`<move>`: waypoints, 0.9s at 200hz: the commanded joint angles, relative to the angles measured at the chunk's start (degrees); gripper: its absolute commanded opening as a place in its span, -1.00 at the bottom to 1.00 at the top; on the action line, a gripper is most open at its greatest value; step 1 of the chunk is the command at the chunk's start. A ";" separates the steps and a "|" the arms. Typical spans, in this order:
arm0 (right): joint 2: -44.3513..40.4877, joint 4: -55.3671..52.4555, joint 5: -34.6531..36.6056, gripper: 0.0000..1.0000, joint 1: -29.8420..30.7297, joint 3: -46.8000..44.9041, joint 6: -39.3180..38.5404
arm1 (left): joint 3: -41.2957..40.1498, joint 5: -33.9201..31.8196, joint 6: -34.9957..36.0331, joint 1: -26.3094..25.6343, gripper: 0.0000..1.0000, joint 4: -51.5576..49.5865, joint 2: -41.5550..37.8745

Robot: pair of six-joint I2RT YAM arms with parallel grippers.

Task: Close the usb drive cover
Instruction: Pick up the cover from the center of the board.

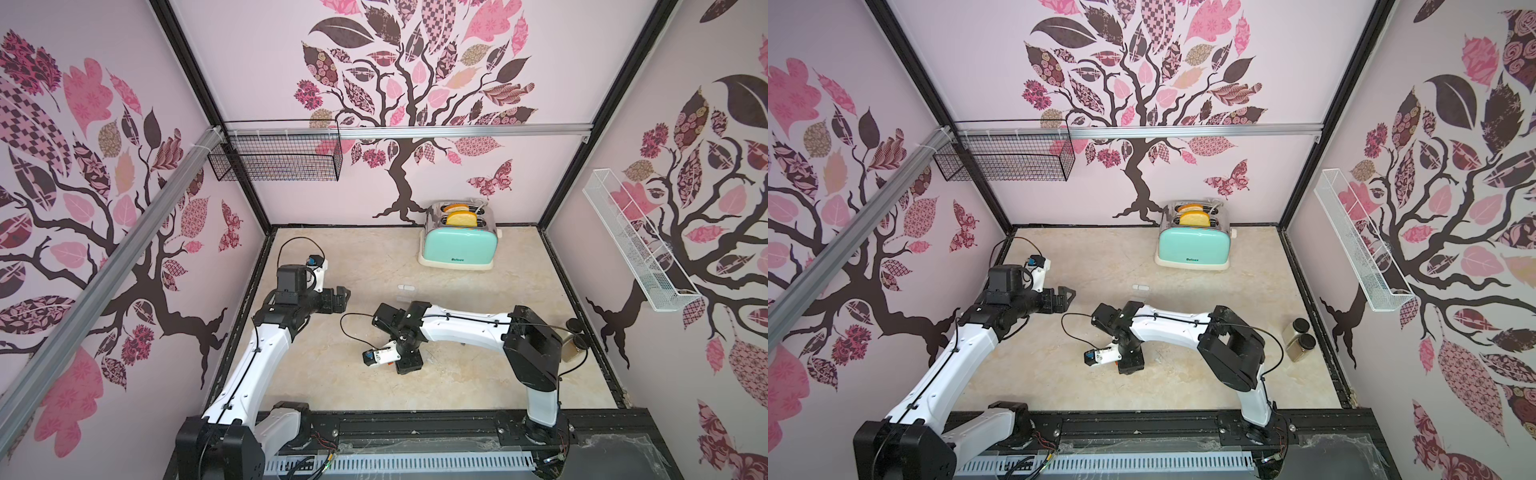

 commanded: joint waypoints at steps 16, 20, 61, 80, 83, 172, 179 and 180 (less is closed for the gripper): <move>1.64 3.10 1.93 0.10 0.26 2.15 -0.29 | 0.19 0.83 -0.48 0.29 0.96 0.91 -0.92; 2.25 2.82 2.13 0.09 0.42 2.71 0.06 | 0.16 0.84 -0.43 0.30 0.96 0.80 -0.84; 5.35 3.79 3.94 0.00 0.93 4.34 0.12 | -0.10 1.23 -0.54 0.40 0.96 1.14 -1.03; 6.26 3.08 3.06 -0.06 0.97 5.36 0.16 | 0.21 1.11 -0.68 0.40 0.96 0.98 -0.95; 6.23 3.42 2.66 -0.06 0.99 5.26 0.08 | 0.09 1.11 -0.70 0.39 0.96 1.10 -1.04; 7.42 3.39 0.88 -0.30 1.41 4.78 -0.49 | 0.17 1.56 -0.69 0.52 0.96 1.07 -1.03; 7.32 3.62 0.66 -0.33 1.35 4.50 -0.83 | -0.08 1.70 -0.63 0.50 0.96 1.22 -1.09; 7.37 3.62 0.68 -0.34 1.38 4.46 -0.90 | -0.09 1.76 -0.62 0.48 0.96 1.27 -1.09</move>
